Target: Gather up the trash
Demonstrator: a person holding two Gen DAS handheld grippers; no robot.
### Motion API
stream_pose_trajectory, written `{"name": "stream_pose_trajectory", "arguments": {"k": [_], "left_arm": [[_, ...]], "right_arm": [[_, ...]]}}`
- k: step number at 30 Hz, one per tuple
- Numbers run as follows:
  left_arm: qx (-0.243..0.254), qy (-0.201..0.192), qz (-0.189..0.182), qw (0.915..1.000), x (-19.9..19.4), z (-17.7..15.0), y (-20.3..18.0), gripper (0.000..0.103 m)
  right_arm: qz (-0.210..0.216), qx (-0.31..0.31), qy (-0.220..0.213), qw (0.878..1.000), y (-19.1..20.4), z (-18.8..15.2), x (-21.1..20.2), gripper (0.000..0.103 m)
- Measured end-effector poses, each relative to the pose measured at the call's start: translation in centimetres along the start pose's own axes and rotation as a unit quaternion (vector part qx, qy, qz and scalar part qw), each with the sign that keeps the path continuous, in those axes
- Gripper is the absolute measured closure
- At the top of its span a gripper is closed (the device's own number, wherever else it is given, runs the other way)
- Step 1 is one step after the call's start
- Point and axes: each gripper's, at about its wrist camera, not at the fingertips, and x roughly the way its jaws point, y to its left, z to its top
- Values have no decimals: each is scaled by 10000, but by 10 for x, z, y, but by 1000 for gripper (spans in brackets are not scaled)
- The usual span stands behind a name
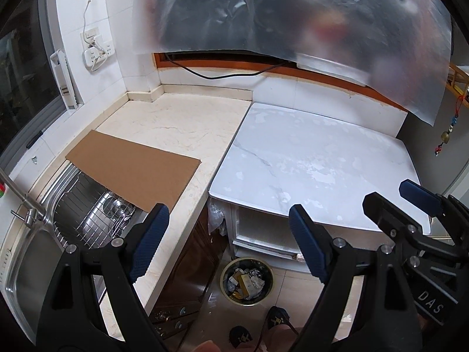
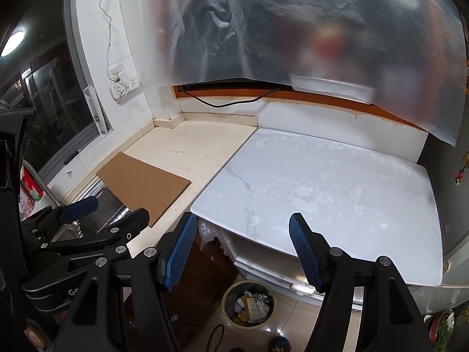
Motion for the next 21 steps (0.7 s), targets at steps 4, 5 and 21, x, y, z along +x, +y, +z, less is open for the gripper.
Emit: {"name": "stream_pose_trajectory", "arguments": {"k": [4, 5, 21], "left_arm": [[-25, -10, 71, 10000, 3, 0, -2, 21], [-33, -11, 81, 10000, 3, 1, -2, 21], [-49, -13, 116, 9999, 5, 0, -3, 21]], "right_arm": [[11, 30, 16, 10000, 1, 0, 0, 36], [5, 32, 20, 10000, 2, -1, 0, 36], [9, 40, -8, 10000, 3, 2, 2, 36]]}}
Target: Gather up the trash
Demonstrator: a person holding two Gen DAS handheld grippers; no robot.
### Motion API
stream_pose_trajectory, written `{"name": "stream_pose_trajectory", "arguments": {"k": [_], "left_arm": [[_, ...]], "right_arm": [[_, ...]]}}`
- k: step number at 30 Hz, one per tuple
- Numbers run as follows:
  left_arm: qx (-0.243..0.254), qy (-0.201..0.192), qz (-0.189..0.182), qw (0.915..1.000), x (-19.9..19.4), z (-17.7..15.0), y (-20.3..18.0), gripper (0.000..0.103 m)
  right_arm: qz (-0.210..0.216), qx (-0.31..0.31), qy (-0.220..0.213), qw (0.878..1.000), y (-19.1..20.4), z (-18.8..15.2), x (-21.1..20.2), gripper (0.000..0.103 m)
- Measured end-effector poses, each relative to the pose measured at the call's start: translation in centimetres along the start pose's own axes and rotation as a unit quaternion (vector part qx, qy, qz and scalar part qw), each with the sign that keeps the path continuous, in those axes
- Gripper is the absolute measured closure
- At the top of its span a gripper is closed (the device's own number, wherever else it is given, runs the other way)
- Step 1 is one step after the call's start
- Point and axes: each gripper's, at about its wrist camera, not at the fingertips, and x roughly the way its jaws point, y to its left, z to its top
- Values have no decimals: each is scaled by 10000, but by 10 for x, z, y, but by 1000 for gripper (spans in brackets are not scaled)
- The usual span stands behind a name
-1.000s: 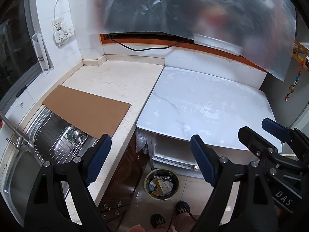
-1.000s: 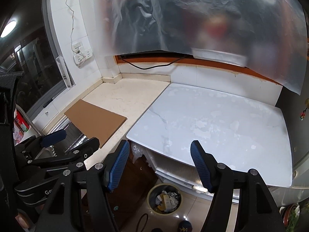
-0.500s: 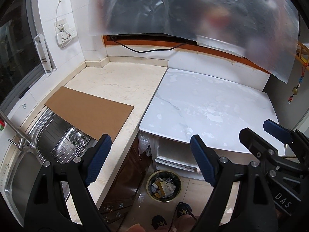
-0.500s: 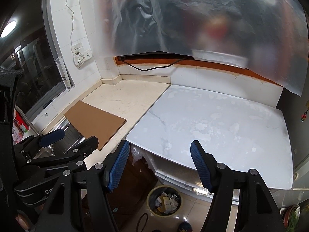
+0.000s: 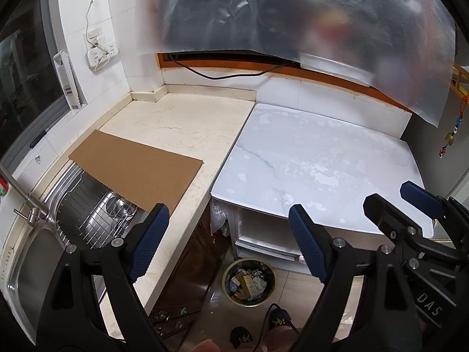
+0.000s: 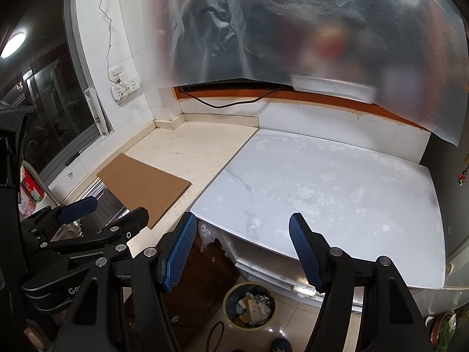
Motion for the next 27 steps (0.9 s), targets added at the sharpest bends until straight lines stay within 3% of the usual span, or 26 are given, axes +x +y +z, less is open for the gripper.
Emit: {"name": "stream_pose_trajectory", "arguments": {"k": [27], "left_arm": [[-110, 107, 93, 9998, 1, -11, -12, 23]], "right_arm": [[-22, 27, 13, 10000, 1, -2, 2, 36]]}}
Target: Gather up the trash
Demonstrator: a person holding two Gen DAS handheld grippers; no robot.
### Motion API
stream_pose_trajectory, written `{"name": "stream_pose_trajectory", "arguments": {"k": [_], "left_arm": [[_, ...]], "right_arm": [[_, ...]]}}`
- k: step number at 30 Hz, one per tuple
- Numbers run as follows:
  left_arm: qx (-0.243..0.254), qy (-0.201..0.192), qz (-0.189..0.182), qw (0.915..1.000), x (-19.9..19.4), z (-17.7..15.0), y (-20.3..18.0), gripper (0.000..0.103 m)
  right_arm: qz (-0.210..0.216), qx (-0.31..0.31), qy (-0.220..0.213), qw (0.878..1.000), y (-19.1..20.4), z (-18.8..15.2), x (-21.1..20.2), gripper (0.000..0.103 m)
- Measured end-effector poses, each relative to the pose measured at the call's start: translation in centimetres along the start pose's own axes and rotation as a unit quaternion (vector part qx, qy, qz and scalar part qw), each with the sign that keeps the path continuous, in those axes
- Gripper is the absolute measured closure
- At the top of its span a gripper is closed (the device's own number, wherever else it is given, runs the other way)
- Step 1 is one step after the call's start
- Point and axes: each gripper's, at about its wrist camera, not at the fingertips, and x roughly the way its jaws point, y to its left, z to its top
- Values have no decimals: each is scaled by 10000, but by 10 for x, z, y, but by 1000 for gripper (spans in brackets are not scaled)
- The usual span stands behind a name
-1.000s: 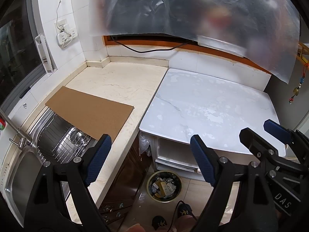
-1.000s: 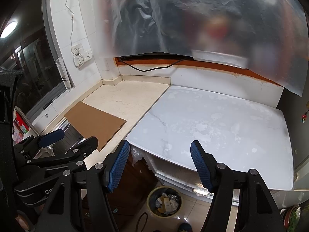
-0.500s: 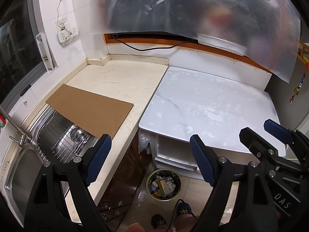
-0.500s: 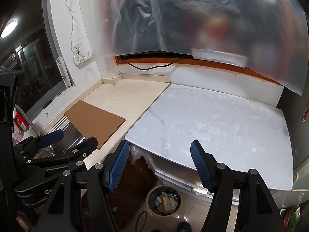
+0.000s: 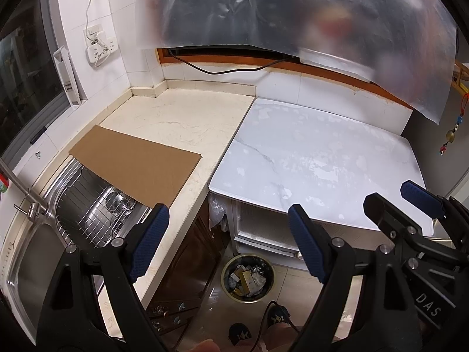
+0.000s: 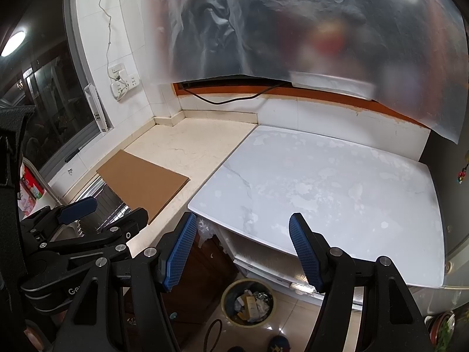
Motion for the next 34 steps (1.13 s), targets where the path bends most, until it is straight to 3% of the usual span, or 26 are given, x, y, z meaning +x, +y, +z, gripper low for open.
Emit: {"name": "stream_pose_trajectory", "arguments": {"k": [34], "left_arm": [[42, 111, -18, 9999, 8, 2, 7, 23]], "right_arm": [[17, 10, 41, 10000, -2, -4, 3, 36]]}}
